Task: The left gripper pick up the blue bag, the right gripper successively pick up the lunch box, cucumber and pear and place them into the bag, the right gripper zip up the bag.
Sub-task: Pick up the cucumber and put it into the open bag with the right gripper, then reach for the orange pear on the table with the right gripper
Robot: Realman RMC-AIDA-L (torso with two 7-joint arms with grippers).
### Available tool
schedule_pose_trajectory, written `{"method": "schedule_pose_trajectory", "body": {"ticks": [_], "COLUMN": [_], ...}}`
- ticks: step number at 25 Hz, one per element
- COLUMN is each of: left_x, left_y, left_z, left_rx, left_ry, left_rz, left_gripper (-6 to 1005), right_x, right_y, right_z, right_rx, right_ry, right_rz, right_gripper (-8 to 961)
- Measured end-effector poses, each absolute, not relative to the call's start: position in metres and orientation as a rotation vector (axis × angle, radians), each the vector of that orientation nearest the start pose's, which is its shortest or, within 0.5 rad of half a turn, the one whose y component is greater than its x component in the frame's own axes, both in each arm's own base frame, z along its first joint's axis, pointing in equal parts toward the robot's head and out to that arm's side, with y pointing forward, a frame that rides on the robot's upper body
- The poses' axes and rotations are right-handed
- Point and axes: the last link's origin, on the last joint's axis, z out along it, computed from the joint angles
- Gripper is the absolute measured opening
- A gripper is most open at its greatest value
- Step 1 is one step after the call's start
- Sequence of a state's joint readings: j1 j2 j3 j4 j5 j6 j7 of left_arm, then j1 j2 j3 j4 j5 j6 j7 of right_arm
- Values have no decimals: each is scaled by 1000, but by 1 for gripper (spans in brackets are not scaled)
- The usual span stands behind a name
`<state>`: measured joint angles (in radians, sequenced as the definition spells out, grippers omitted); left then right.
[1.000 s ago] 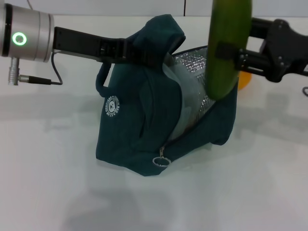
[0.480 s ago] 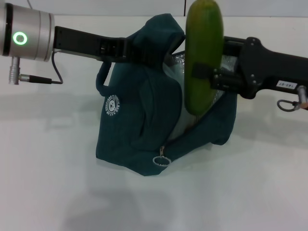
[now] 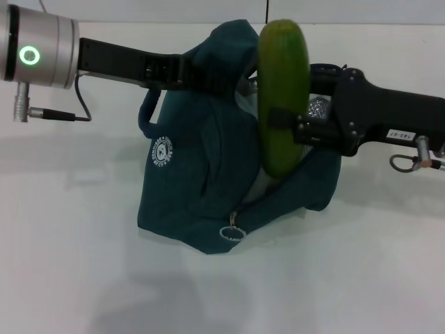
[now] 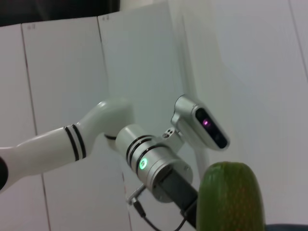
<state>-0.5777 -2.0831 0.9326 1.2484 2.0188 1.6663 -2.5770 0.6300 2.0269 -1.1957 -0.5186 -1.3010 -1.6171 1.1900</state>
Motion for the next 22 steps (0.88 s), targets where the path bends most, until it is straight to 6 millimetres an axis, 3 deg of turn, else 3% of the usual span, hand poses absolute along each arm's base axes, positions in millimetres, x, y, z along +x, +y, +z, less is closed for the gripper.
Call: {"method": "schedule_pose_trajectory", "body": {"ticks": [18,22], "left_x": [-159,-160], "left_y": [355,355], "left_z": [51,51], "left_rx": [-2635,-2635], "left_ry": [-1439,-1438], "left_rz": [-549,-548], "left_gripper": [56,56], "right_x": [166,166], "right_y": [343,343], "right_z": [-21,-20], "right_rx": [-2802,-2792], "right_ry": [207,206], "right_rz": [1196,1201], "right_gripper": [589,668]}}
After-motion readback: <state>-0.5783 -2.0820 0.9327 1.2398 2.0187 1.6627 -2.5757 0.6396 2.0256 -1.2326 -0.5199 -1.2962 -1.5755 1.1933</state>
